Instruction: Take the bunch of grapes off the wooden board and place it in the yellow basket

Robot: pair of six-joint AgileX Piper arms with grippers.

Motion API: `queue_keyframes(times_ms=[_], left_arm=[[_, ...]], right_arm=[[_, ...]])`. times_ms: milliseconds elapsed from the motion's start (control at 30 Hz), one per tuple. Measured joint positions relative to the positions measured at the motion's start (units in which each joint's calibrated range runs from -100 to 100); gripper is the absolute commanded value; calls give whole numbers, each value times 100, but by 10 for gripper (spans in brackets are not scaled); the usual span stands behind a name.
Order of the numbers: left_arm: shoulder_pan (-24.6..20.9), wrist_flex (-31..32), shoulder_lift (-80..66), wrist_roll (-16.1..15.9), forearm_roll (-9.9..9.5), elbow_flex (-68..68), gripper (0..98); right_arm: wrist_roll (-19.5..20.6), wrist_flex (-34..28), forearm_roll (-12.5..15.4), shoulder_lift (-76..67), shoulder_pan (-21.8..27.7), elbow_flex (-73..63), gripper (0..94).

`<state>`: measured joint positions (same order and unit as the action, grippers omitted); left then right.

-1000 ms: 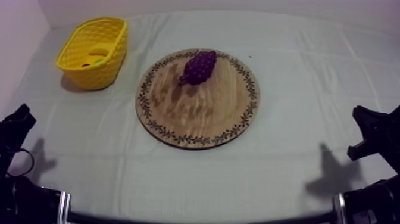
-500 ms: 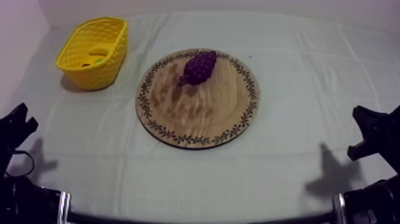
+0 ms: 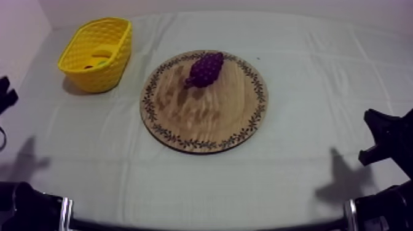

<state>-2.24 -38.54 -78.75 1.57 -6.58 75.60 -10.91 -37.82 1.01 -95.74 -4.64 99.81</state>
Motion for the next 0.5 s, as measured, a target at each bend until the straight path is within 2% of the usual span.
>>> queue_keyframes(times_ms=[200,400,500], left_arm=[[218,-587,1247,-296,12,-1437,0],[332,-1087,2528,-721,256,-2760,0],[499,-1376,3104,-855,284,-3347,0]], right_arm=[[0,0,0,0,0,0,4],[0,0,0,0,-4,0,4],[0,0,0,0,-4,0,4]])
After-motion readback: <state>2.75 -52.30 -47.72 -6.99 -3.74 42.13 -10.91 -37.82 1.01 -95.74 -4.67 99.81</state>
